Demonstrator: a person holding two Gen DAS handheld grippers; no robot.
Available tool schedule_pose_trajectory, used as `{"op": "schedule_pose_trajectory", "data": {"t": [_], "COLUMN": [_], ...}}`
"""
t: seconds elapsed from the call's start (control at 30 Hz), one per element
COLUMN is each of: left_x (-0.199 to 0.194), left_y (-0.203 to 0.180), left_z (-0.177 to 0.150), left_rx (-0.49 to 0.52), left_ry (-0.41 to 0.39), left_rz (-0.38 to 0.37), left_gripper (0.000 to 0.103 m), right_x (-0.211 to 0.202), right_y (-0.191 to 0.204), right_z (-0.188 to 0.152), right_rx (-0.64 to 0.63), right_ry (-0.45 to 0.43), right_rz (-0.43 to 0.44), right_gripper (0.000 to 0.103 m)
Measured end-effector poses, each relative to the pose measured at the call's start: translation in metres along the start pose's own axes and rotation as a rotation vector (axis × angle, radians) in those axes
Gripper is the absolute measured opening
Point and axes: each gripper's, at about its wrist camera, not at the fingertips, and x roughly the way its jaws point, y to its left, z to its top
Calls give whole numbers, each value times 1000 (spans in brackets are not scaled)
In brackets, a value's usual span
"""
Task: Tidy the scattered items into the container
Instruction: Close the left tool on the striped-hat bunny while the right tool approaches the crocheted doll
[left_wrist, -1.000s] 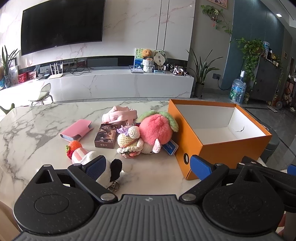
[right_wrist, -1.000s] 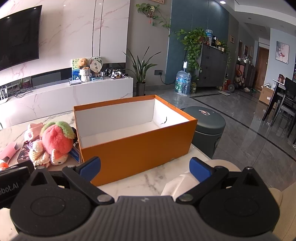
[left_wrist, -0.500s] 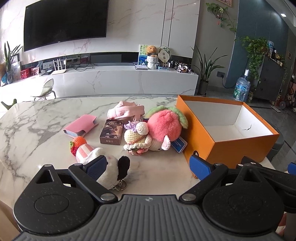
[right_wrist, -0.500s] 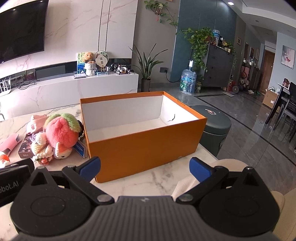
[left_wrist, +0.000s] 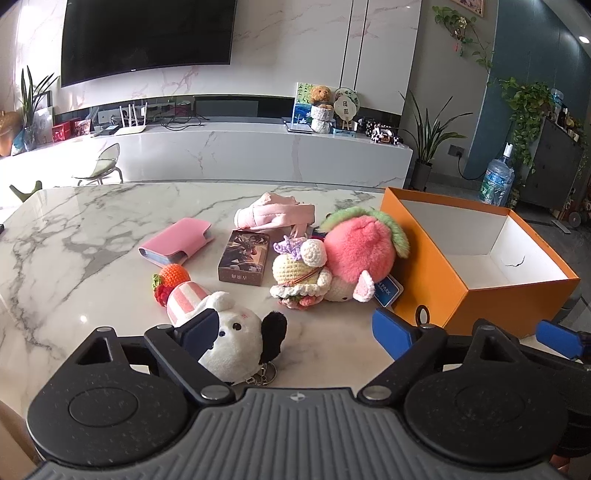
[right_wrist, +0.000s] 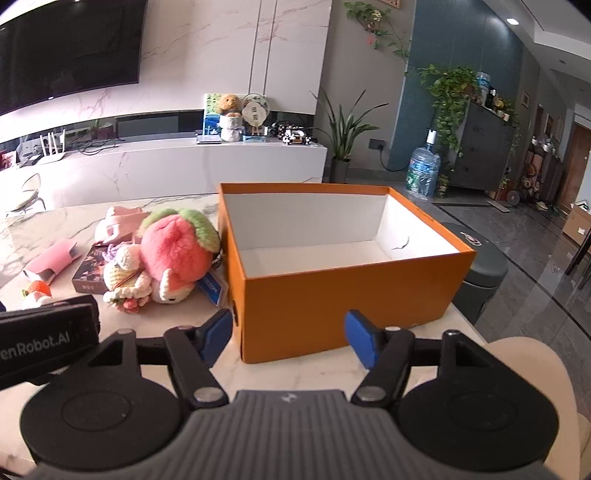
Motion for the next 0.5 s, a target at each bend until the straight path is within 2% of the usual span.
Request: {"op": "schedule_pose_trajectory", "data": {"t": [0.13, 0.2, 0.27, 0.37, 0.43, 0.5], "left_x": [7, 12, 16, 24, 29, 35], "left_y": [8, 11, 15, 23, 28, 33], "left_z": [-1, -1, -2, 0, 0, 1], "left_rx": [-11, -8, -16, -39, -52, -71], "left_ry": [16, 24, 37, 51, 58, 67], "left_rz": [15, 22, 29, 41, 48, 53], "left_gripper": [96, 91, 87, 85, 85, 85], "right_x": [5, 8, 12, 21, 27, 32], "right_y": [13, 20, 27, 36, 43, 50], "right_z": [0, -1, -2, -4, -5, -6], "right_rx": [-44, -66, -88, -111, -127, -143], "right_ry": [3, 9, 19, 44, 58, 66], "right_rz": [63, 100, 131, 177, 206, 234], "right_gripper": [50, 46, 34, 25, 20, 20]}}
